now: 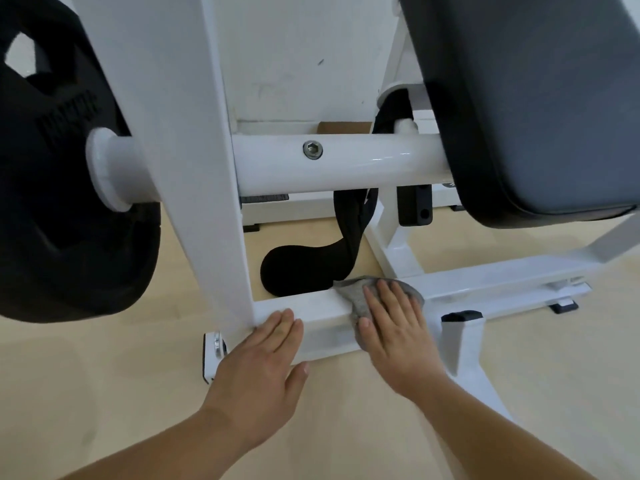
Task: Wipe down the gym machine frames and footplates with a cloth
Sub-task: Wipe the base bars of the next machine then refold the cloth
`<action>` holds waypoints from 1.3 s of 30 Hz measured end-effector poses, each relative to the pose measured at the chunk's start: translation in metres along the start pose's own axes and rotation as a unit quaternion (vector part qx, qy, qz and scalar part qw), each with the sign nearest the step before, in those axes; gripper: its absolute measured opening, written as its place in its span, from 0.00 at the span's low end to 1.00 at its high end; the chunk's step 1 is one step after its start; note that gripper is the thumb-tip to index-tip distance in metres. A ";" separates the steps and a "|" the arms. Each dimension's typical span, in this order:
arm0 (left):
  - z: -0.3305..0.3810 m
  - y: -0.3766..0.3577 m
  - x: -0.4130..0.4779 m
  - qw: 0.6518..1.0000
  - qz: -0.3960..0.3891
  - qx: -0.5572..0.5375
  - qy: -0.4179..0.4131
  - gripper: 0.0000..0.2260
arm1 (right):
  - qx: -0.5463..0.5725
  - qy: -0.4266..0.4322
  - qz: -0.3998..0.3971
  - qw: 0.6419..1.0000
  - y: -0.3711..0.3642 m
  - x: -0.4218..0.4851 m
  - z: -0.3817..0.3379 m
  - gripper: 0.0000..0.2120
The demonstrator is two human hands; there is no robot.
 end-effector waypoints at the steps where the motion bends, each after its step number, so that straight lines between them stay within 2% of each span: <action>1: -0.001 -0.002 -0.001 1.000 -0.003 -0.002 0.001 0.29 | -0.003 -0.012 0.011 1.000 0.007 0.006 0.016 0.35; 3: -0.002 -0.004 -0.003 1.000 -0.014 0.004 -0.008 0.30 | -0.023 -0.072 0.015 0.997 0.020 0.020 0.048 0.37; 5: -0.002 -0.003 -0.004 0.999 -0.007 0.021 -0.024 0.32 | -0.038 -0.140 0.001 0.989 0.025 0.029 0.063 0.34; 8: -0.001 -0.005 -0.006 1.000 -0.016 0.013 -0.023 0.32 | 0.002 -0.180 0.002 0.984 0.017 0.028 0.029 0.31; 12: 0.001 -0.006 -0.004 1.000 0.006 -0.002 -0.017 0.30 | 0.029 -0.036 0.018 0.999 -0.006 0.001 -0.044 0.30; 14: 0.002 -0.006 -0.004 0.999 0.030 -0.005 -0.018 0.30 | 0.014 0.022 0.007 1.000 -0.009 -0.005 -0.038 0.30; 16: 0.003 -0.011 -0.004 0.999 0.042 -0.017 -0.011 0.28 | -0.007 0.022 0.016 1.000 -0.002 0.002 -0.008 0.31; 18: 0.005 -0.016 -0.007 0.998 0.042 -0.042 -0.015 0.28 | -0.013 -0.037 0.039 0.998 0.013 0.016 0.030 0.36; 20: 0.009 -0.023 -0.010 0.995 0.028 -0.080 -0.047 0.29 | -0.021 -0.118 0.020 0.993 0.023 0.026 0.057 0.37; 22: 0.013 -0.024 -0.011 0.989 0.021 -0.129 -0.065 0.30 | -0.001 -0.193 -0.008 0.981 0.023 0.028 0.059 0.33; 24: 0.011 -0.021 -0.009 0.986 -0.003 -0.157 -0.053 0.33 | 0.023 -0.221 0.001 0.975 0.017 0.025 0.037 0.32; 27: 0.002 -0.024 -0.006 0.985 -0.003 -0.168 -0.034 0.36 | 0.035 -0.126 0.032 0.991 -0.001 0.014 -0.032 0.32; 29: -0.008 -0.030 -0.010 0.985 -0.009 -0.170 -0.014 0.33 | 0.054 -0.045 0.037 0.997 -0.016 0.000 -0.071 0.30; 31: -0.019 -0.034 -0.015 0.985 -0.019 -0.169 0.008 0.30 | 0.057 -0.003 0.026 0.998 -0.022 -0.012 -0.080 0.31; 33: -0.028 -0.035 -0.021 0.986 -0.027 -0.162 0.025 0.28 | 0.034 0.007 0.035 0.999 -0.017 -0.009 -0.059 0.33; 34: -0.032 -0.035 -0.023 0.986 -0.029 -0.159 0.032 0.26 | 0.022 -0.017 0.050 0.998 -0.012 -0.003 -0.044 0.34; 37: -0.041 -0.033 -0.026 0.985 -0.029 -0.161 0.051 0.27 | 0.035 -0.171 0.057 0.983 0.000 0.018 -0.015 0.37; 39: -0.044 -0.034 -0.026 0.984 -0.030 -0.166 0.063 0.24 | 0.045 -0.200 0.035 0.978 -0.004 0.021 -0.034 0.35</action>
Point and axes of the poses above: each hand's wrist, its own x-axis towards the middle knuckle, its own y-axis out of the back of the hand, z = x × y, the point moved 5 cm from there along x, towards the middle knuckle, and after that the axes turned 6 degrees about z, right-handed, at the moved point
